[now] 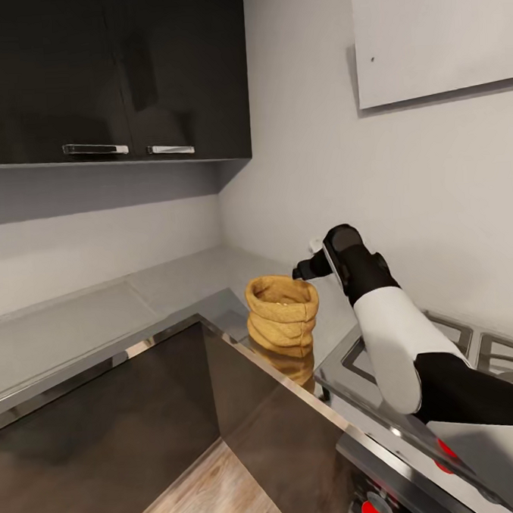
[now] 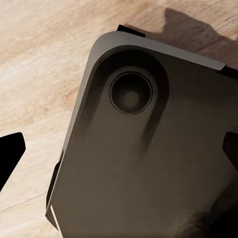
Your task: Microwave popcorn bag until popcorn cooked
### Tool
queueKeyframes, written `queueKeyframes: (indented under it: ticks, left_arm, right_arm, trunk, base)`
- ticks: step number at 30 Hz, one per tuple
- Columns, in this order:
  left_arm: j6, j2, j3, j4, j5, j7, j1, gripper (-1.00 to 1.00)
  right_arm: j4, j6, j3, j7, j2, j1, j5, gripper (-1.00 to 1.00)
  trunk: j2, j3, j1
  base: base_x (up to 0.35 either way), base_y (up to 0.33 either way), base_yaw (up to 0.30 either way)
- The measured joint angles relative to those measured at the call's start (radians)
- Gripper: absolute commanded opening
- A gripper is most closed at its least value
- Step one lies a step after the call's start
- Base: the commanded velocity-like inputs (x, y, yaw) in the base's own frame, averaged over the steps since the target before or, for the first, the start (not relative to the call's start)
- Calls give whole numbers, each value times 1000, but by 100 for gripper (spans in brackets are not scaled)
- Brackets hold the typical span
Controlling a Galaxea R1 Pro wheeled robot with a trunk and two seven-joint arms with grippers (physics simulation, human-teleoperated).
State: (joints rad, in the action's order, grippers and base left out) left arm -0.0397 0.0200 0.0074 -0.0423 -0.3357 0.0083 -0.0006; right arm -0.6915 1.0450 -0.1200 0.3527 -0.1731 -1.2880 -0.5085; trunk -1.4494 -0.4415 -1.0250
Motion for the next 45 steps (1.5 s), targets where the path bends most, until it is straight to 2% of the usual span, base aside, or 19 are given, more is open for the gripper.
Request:
queueKeyframes:
  ticks: [20,24,29,37,38,42,43,45]
  left_arm:
    - [0,-2,-10,-1,7,0,0,100]
    - [0,-2,-10,-1,7,0,0,100]
    - [0,-2,-10,-1,7,0,0,100]
    - [0,-2,-10,0,7,0,0,100]
    - [0,-2,-10,0,7,0,0,100]
    - [0,-2,-10,0,7,0,0,100]
    - [0,-2,-10,-1,7,0,1,100]
    - [0,-2,-10,0,7,0,0,100]
  right_arm:
    - [14,0,-4,0,0,2,2,100]
    - [68,0,-5,0,0,2,2,100]
    - [111,0,-57,-2,0,2,1,100]
    - [136,0,-66,0,11,1,3,100]
    - [146,0,-67,0,12,0,15,-100]
    - [146,0,-67,-1,12,1,18,-100]
    - [142,-3,-67,2,12,0,-12,-100]
    - [154,-1,-67,2,12,1,14,-100]
  trunk:
    - [0,0,0]
    - [0,0,0]
    - [0,0,0]
    - [0,0,0]
    - [0,0,0]
    - [0,0,0]
    - [0,0,0]
    - [0,0,0]
  base:
    - [-40,0,0]
    - [0,0,0]
    - [0,0,0]
    - [0,0,0]
    - [0,0,0]
    - [0,0,0]
    - [0,0,0]
    - [0,0,0]
